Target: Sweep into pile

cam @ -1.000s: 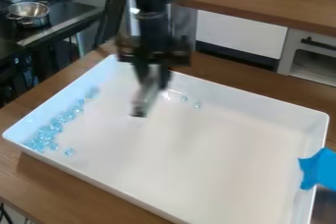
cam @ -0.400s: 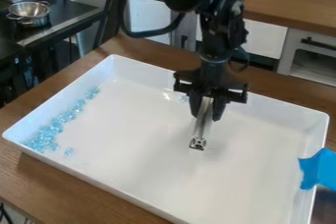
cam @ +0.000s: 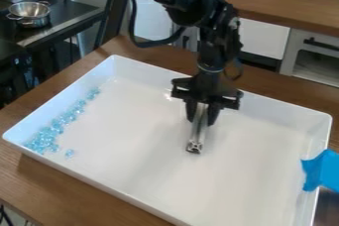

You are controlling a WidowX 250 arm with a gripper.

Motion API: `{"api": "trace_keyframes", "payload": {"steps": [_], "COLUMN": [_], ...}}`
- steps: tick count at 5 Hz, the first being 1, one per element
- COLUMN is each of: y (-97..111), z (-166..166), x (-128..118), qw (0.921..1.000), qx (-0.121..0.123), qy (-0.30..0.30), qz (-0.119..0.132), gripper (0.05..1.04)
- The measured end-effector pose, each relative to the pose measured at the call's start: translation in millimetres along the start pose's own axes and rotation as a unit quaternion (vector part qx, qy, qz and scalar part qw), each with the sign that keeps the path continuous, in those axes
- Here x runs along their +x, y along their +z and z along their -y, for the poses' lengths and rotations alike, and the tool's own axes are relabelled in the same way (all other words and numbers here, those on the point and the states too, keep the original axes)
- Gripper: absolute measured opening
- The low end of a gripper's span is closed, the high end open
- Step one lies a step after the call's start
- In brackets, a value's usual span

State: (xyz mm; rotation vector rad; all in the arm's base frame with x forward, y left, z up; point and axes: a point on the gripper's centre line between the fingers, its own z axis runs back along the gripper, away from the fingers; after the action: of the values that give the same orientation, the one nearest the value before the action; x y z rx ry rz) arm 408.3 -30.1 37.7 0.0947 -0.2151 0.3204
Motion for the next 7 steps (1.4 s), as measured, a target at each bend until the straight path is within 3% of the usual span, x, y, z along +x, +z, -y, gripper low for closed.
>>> {"api": "trace_keyframes", "payload": {"steps": [2, 3, 7], "y": [-8, -10, -17], "z": [-26, -55, -117], "x": [4, 8, 25], "qw": [0.9999, 0.9994, 0.9944], "qx": [-0.004, -0.001, 0.034], "qy": [0.016, 0.032, 0.100], "qz": [-0.003, -0.010, 0.008], "gripper": [0.384, 0.384, 0.384]}}
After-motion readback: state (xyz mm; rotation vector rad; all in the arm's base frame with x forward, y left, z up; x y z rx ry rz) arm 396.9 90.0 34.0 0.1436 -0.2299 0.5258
